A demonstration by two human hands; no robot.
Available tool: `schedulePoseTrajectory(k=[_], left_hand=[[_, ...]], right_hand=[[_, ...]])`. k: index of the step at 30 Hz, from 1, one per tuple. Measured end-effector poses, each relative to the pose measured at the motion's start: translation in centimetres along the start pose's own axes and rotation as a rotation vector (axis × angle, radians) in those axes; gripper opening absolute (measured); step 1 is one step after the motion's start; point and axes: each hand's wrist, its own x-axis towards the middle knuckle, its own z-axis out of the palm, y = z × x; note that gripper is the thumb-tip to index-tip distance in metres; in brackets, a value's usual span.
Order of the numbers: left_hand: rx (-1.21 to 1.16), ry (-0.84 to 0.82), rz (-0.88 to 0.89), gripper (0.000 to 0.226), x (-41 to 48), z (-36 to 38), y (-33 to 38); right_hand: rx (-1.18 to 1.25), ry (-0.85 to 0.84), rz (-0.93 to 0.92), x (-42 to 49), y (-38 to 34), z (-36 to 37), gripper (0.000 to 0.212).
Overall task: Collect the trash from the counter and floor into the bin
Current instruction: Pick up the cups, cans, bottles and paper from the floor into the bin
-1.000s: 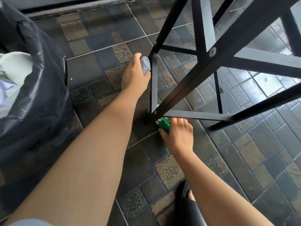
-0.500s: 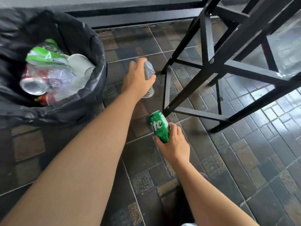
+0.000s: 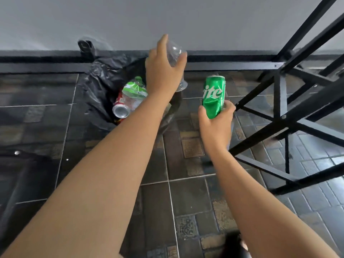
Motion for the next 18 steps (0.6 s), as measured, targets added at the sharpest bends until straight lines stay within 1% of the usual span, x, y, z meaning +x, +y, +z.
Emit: schedulePoseTrajectory(k=[2, 4, 8, 10, 13, 15, 16, 18], left_hand=[[0.1, 0.055, -0.061, 0.067, 0.5, -2.5, -1.8], [0.217, 0.08, -0.137, 0.068, 0.7, -4.8, -3.7], [0.395, 0.079, -0.297, 0.071, 0.5, -8.3, -7.0], [0.439, 0.048, -0.37, 0.074, 0.2, -9.4, -8.3], [0.546, -0.091, -0.452, 0.081, -0.3, -10.0, -9.8], [0.628, -0.156, -0.456, 0.081, -0.6, -10.3, -10.4], [0.667, -0.159, -0.426, 0.079, -0.7, -10.4, -10.5], [0.745, -0.1, -0.309, 0.073, -1.0, -10.8, -10.8]], right_hand=[[0.035, -0.026, -0.093, 0.8, -2.9, 1.4, 0.061], [0.014, -0.08, -0.204, 1.3, -5.6, 3.1, 0.063], [-0.174, -0.223, -0.431, 1.5, -8.8, 7.2, 0.069], [-0.303, -0.286, -0.487, 1.4, -9.1, 8.9, 0.072], [-0.434, -0.391, -0.493, 1.4, -8.7, 10.4, 0.073], [-0.478, -0.431, -0.522, 1.6, -8.3, 10.8, 0.068], [-0.485, -0.426, -0.553, 1.8, -8.0, 10.9, 0.063], [-0.487, -0.389, -0.599, 2.2, -7.3, 10.7, 0.057]])
